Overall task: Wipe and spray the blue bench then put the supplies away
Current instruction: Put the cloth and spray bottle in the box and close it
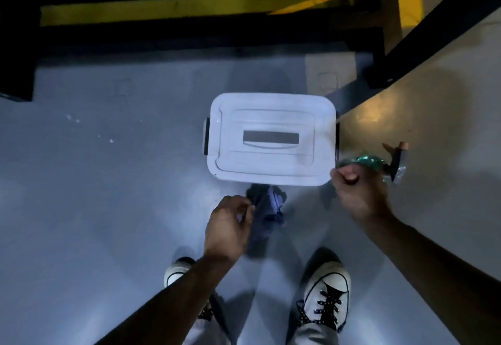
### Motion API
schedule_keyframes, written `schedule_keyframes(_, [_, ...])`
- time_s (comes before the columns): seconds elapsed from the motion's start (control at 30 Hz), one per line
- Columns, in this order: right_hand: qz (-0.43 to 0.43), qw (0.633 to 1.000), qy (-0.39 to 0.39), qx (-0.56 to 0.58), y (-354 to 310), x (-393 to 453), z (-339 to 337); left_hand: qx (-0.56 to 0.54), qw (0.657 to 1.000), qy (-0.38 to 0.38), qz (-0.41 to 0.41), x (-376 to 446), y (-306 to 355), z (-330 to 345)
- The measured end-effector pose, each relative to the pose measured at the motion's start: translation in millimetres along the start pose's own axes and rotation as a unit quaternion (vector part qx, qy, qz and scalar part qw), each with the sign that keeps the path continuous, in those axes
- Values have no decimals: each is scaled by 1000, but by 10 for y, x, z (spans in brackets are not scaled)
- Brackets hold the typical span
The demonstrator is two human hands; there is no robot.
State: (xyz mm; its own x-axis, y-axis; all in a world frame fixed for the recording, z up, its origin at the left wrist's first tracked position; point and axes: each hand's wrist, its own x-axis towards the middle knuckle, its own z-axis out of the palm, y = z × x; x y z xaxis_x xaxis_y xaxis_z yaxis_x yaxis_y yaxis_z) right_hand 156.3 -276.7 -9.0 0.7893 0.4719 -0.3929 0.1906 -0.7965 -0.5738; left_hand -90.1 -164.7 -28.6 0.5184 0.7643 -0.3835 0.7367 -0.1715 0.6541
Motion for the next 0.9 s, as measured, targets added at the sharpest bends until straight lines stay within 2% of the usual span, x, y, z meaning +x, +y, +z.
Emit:
schedule_keyframes(0.13, [-3,1000,15,17,-353,124,-167,-22,995,86,44,299,294,-577])
schedule_keyframes(0.23, [11,1000,-1,-15,-489,295,-129,-6,993,121,17,782,330,-762])
schedule_keyframes(0.37, [52,998,-21,1,-464,484,77,47,995,76,-51,1212,349,-641])
schedule_keyframes(0.47, [81,996,-16,22,-444,545,171,30,990,86,-108,1315,355,-544])
schedule_keyframes(0.57, [102,992,-50,45,-448,540,155,6,984,99,-145,1332,372,-552])
schedule_keyframes(0.63, [101,993,-62,26,-412,503,112,-11,985,98,-141,1289,366,-578])
schedule_keyframes(0.77, [115,990,-15,85,-414,265,-22,1,990,97,-105,1118,370,-681])
schedule_keyframes(0.9, [190,979,-4,69,-269,-225,-209,31,992,97,-81,861,508,-734])
